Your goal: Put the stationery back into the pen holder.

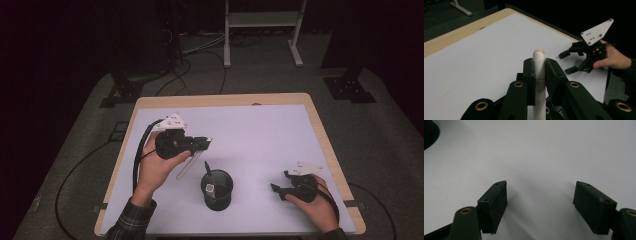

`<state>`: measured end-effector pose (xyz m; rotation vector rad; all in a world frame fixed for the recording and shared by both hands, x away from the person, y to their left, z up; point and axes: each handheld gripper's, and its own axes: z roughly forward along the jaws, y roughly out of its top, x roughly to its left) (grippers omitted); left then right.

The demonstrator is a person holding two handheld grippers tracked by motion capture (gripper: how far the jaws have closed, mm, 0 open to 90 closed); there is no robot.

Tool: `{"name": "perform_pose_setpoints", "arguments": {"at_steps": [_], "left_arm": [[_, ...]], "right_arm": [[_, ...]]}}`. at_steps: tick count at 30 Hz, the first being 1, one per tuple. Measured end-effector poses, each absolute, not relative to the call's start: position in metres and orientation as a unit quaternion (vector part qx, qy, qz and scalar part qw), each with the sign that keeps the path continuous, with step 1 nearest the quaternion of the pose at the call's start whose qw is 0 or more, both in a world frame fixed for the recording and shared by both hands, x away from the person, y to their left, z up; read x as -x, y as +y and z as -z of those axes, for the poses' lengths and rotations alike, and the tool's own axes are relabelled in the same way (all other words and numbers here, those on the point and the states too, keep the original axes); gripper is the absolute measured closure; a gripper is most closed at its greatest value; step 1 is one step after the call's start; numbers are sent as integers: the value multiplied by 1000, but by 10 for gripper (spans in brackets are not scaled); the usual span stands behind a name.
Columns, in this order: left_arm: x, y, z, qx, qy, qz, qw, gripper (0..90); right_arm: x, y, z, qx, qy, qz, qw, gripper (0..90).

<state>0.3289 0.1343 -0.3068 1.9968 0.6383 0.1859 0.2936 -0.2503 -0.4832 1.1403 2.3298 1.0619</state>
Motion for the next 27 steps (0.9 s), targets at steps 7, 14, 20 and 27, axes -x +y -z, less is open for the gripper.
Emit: {"name": "perform_pose_setpoints", "arguments": {"at_steps": [7,14,20,27], "left_arm": [[-322,123,305,-823,243,-62,509,786],[-317,113,305,-820,226,-43,524,786],[-315,105,308,-819,216,-42,529,786],[-315,97,310,-818,208,-38,535,785]], "right_arm": [[-294,-250,483,-401,820,-373,169,257],[-294,-250,483,-400,820,-373,169,257],[-294,-250,483,-401,820,-373,169,257],[-294,-250,483,-401,820,-373,169,257]]}}
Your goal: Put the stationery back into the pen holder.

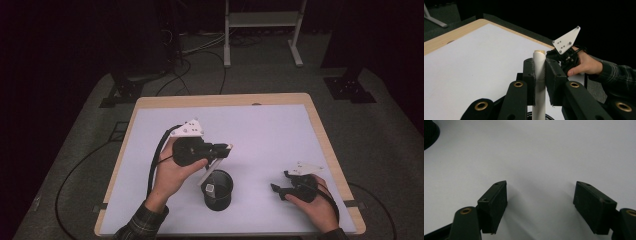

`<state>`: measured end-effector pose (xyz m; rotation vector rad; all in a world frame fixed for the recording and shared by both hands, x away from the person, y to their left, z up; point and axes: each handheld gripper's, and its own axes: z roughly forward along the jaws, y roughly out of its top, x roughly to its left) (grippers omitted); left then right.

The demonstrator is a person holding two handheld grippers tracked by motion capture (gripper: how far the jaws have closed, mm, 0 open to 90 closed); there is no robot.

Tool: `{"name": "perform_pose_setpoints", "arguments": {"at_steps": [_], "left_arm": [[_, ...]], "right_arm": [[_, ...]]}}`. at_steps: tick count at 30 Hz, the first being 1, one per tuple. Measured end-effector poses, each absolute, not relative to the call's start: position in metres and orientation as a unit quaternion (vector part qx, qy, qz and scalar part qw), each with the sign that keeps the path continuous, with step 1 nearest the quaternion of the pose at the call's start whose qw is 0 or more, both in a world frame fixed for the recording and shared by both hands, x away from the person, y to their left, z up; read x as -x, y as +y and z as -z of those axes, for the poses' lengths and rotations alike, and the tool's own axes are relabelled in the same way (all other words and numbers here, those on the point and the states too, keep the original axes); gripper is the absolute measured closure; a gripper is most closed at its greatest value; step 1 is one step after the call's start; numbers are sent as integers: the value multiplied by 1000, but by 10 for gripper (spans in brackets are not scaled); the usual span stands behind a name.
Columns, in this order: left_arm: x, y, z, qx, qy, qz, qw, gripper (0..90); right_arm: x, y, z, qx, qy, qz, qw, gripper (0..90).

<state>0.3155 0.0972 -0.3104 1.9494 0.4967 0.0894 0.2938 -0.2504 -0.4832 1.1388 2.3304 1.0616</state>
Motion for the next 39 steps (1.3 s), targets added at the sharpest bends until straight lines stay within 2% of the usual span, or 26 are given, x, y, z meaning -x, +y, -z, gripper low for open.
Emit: {"name": "perform_pose_setpoints", "arguments": {"at_steps": [39], "left_arm": [[-312,69,332,-824,195,-24,531,782]], "right_arm": [[-294,-251,483,-400,820,-374,168,257]]}}
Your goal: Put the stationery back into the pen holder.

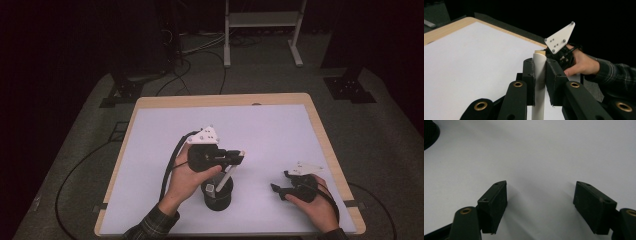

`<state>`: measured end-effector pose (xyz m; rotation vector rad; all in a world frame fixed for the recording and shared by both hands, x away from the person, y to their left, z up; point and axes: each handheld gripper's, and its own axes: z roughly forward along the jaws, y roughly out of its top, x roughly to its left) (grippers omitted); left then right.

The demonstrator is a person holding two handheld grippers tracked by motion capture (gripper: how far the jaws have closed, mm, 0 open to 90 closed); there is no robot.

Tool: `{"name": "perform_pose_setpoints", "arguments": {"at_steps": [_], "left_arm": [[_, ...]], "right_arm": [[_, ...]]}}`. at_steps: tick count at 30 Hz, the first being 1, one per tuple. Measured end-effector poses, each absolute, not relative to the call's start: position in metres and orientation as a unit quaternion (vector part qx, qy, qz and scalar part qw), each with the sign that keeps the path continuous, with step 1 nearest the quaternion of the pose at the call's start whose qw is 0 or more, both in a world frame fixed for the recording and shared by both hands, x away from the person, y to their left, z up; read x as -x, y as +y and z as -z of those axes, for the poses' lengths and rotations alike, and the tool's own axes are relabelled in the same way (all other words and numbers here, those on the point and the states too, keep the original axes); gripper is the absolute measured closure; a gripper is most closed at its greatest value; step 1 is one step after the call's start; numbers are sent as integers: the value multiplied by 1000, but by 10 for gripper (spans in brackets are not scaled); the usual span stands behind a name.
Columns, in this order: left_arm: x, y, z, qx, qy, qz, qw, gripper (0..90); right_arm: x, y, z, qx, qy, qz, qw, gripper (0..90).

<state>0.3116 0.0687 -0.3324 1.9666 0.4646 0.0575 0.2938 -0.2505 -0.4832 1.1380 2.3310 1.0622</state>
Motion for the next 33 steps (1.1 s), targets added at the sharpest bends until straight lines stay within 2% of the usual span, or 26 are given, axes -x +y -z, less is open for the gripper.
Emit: {"name": "perform_pose_setpoints", "arguments": {"at_steps": [33], "left_arm": [[-302,72,380,-863,206,-26,460,778]], "right_arm": [[-294,-251,483,-400,820,-374,168,257]]}}
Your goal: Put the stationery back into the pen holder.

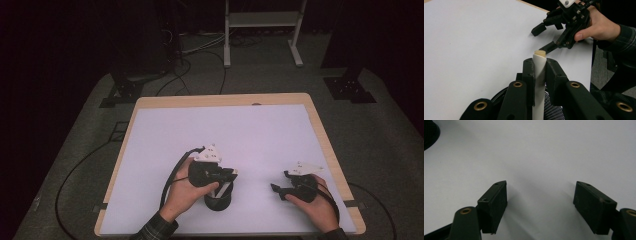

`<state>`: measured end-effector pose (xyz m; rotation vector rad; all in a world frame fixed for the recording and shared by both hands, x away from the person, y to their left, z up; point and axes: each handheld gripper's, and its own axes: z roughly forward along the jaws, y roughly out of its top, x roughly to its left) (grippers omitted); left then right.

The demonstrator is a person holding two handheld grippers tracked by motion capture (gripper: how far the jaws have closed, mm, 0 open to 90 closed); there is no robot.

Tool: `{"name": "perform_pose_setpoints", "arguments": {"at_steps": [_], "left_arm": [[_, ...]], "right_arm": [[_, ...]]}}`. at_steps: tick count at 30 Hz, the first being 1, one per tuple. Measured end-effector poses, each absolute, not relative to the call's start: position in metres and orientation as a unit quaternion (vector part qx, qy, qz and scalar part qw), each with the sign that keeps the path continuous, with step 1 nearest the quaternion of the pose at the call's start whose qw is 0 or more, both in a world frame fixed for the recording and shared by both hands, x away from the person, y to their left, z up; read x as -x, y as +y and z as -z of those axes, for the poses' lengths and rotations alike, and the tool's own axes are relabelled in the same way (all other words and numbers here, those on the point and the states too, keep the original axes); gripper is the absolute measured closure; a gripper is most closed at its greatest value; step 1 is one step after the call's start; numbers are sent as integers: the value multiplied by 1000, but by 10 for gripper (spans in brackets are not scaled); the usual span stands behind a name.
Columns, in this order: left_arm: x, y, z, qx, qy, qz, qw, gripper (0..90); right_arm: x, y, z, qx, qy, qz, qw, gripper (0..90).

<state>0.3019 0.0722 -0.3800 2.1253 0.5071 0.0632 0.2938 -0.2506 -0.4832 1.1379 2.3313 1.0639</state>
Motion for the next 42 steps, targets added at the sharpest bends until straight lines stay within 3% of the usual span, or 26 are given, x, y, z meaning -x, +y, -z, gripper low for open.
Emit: {"name": "perform_pose_setpoints", "arguments": {"at_steps": [18,42], "left_arm": [[-300,72,385,-866,208,-29,454,737],[-306,90,358,-858,224,-60,459,391]], "right_arm": [[-294,-251,483,-400,820,-374,168,256],[-294,-251,483,-399,820,-374,168,256]]}}
